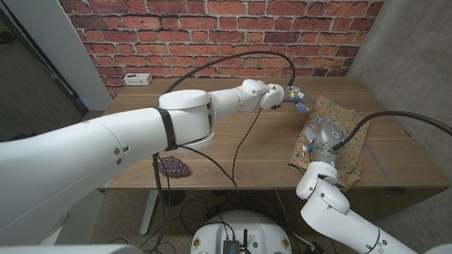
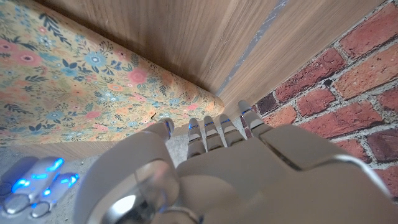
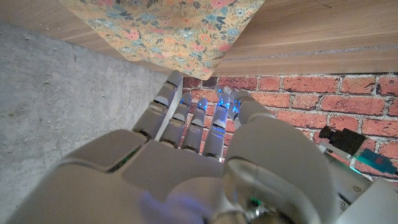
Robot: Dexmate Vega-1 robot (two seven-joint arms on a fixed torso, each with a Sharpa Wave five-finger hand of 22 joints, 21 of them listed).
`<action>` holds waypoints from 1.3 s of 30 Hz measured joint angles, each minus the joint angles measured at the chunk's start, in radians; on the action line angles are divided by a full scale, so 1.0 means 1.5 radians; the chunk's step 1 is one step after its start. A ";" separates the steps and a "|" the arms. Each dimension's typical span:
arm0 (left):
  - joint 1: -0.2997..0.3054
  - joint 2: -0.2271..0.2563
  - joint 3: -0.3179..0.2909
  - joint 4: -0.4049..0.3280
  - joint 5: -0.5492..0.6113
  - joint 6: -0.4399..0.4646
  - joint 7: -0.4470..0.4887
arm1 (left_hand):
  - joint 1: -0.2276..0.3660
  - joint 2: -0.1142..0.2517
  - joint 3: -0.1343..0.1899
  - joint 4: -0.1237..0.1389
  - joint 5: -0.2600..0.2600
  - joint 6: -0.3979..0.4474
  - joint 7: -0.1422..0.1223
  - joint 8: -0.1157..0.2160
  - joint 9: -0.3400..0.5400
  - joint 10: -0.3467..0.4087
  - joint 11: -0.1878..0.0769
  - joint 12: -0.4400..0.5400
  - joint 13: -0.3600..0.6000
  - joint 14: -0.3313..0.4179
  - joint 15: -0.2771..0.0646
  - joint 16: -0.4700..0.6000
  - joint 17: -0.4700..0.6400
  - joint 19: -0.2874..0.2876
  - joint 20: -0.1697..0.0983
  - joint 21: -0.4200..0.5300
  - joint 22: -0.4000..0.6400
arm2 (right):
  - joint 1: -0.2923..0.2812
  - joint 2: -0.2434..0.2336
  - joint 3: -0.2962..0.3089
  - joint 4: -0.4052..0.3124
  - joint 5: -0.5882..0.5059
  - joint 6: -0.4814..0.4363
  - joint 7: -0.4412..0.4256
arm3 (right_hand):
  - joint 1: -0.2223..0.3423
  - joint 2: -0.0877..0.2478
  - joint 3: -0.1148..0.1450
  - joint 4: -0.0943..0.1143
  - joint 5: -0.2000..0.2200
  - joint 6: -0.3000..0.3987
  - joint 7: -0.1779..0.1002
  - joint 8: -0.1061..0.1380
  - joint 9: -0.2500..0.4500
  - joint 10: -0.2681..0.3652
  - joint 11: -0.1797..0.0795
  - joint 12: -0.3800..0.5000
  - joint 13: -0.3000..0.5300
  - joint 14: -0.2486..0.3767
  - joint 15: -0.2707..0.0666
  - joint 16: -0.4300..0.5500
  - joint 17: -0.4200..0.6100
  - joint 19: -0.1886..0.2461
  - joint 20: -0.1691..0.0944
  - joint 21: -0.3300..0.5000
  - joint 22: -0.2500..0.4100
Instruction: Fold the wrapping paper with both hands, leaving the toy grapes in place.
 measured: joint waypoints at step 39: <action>-0.008 0.048 -0.045 0.024 -0.013 -0.184 0.015 | -0.031 -0.004 0.034 -0.040 0.003 0.041 0.004 0.018 -0.003 0.037 0.007 0.016 -0.003 0.032 0.003 0.008 -0.009 0.037 0.025 0.000 0.000 | 0.153 -0.165 -0.133 -0.022 0.157 0.077 0.199 | -0.015 -0.005 -0.008 -0.003 -0.003 -0.061 -0.001 -0.025 0.002 -0.053 -0.005 -0.019 0.002 -0.030 0.001 -0.008 0.006 -0.018 -0.002 -0.011 0.000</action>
